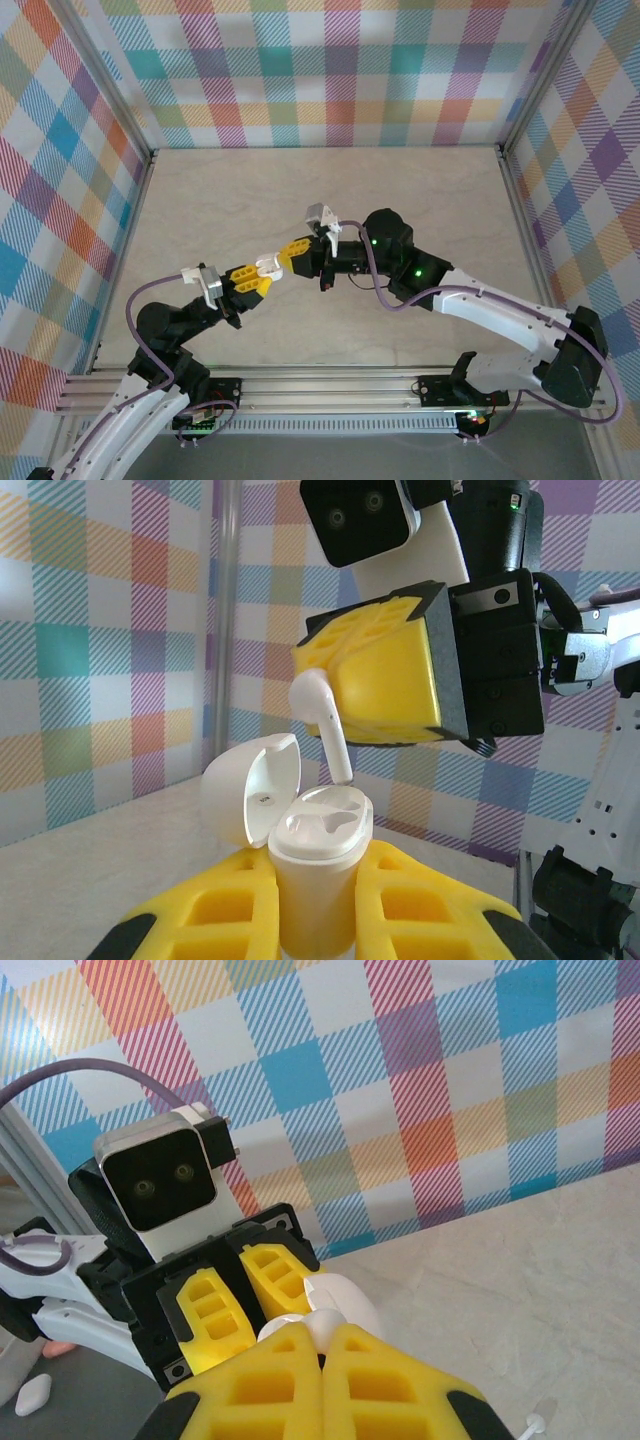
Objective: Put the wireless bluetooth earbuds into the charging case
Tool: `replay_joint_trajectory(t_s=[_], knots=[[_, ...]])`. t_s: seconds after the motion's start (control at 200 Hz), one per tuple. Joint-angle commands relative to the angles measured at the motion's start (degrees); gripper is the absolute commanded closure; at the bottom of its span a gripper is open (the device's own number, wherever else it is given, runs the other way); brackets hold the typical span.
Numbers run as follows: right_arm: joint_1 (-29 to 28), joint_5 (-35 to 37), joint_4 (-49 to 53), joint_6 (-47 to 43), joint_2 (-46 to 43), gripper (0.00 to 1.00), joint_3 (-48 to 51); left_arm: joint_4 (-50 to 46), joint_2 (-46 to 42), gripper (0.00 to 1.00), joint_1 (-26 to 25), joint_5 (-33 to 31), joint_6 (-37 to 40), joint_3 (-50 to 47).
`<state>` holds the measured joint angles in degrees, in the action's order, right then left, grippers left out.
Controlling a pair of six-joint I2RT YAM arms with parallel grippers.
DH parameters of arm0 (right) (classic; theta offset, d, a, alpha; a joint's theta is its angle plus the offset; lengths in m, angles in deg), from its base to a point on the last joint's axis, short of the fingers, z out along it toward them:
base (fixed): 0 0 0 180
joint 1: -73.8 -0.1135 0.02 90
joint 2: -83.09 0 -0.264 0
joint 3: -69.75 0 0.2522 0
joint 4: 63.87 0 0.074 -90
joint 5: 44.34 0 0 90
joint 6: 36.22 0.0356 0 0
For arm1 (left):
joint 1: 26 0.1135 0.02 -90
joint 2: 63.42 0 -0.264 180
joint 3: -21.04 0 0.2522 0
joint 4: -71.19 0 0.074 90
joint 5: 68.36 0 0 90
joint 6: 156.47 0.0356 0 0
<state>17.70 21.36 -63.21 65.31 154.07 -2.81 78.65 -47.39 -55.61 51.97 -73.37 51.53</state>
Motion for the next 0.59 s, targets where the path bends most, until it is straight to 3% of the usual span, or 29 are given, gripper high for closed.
replay_joint_trajectory(t_s=[0.0,0.59], knots=[[-0.8,-1.0,-2.3,-0.1,0.8,1.00,-0.9,2.7,0.2,1.00,-0.9,-1.1,-1.1,0.3],[-1.5,0.1,-1.6,-0.5,2.8,1.00,0.0,1.6,0.5,1.00,-1.1,-4.8,-1.0,1.1]])
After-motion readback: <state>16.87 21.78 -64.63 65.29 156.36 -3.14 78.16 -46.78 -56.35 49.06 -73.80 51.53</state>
